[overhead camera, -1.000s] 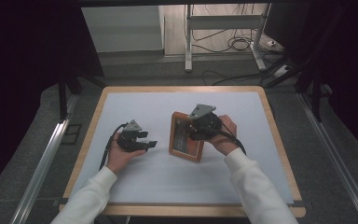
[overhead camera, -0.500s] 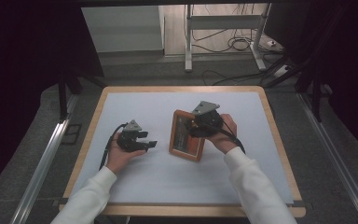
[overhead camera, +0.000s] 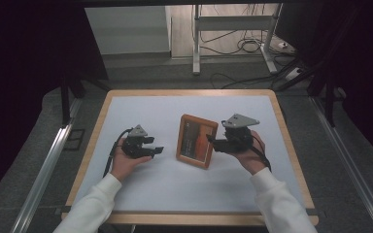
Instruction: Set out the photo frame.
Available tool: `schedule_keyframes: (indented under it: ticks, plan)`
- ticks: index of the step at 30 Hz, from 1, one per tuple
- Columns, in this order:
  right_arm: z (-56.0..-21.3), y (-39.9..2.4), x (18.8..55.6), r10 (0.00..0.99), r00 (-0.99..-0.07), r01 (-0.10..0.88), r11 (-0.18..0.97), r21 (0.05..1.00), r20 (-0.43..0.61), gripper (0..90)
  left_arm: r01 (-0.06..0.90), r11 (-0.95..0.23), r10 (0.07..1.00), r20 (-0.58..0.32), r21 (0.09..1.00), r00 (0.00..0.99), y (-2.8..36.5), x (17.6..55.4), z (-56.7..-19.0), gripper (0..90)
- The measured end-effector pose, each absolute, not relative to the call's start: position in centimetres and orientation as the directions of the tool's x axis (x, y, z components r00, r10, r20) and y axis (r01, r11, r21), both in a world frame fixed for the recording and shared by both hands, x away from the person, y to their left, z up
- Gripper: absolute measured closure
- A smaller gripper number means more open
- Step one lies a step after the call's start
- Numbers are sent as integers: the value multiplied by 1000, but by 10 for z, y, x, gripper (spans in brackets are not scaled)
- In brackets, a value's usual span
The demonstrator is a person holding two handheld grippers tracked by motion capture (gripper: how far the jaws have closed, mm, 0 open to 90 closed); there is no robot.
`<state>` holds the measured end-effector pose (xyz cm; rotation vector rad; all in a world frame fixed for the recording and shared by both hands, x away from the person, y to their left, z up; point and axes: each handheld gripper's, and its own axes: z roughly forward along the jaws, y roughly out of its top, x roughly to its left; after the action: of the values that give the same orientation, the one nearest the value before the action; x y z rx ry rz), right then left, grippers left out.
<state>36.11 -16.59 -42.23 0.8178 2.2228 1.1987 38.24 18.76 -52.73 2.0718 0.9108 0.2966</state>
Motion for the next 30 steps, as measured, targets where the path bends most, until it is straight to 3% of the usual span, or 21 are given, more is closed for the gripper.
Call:
schedule_keyframes:
  ticks: [5,11,14,23,30]
  plan:
    - [-435,-184,345,702,-707,297,405,865,-86,277,498,-386,696,-108,777,709,186,381,-527,360]
    - [-452,-199,327,688,-725,311,381,871,-42,360,493,-385,694,-107,780,712,185,376,-525,360]
    - [-461,-202,321,679,-733,320,393,862,-38,445,487,-392,696,-94,780,712,185,372,-525,360]
    - [-482,-186,313,617,-781,299,505,810,-96,863,486,-405,696,-85,774,713,187,368,-528,360]
    - [-497,-157,311,553,-824,277,585,763,-125,897,484,-412,690,-82,772,719,185,368,-528,360]
